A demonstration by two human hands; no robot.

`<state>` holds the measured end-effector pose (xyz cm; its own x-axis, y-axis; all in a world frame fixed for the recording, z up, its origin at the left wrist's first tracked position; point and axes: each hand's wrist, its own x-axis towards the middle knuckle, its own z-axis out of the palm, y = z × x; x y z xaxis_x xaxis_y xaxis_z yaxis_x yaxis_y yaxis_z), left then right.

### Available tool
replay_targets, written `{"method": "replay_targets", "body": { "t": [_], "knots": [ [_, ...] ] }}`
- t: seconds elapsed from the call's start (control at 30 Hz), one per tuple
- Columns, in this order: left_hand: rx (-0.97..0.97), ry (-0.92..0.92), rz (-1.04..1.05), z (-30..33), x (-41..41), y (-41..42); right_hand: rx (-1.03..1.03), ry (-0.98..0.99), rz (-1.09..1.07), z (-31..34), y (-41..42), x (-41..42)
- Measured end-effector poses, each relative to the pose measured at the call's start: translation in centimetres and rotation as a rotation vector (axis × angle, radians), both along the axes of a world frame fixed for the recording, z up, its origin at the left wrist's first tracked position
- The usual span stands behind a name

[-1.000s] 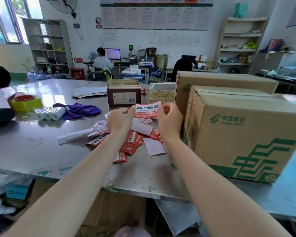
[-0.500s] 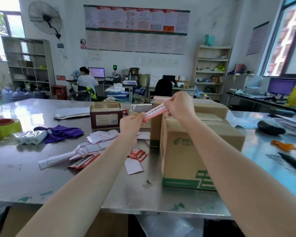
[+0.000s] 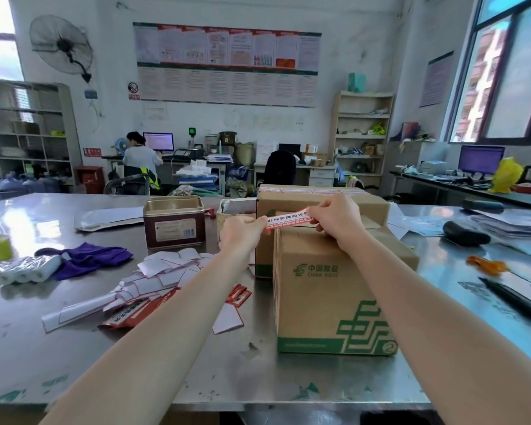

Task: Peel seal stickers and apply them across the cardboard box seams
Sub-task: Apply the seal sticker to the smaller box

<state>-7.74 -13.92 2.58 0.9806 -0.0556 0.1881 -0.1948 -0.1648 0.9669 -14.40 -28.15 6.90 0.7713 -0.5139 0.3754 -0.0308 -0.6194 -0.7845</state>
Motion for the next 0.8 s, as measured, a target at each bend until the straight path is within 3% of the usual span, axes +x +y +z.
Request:
{"method": "replay_targets", "body": {
  "t": [0.8],
  "knots": [
    [0.001,0.031,-0.060,-0.7,0.7,-1.6,0.029,-0.026,-0.105,-0.9,-0.8,0.4]
  ]
}}
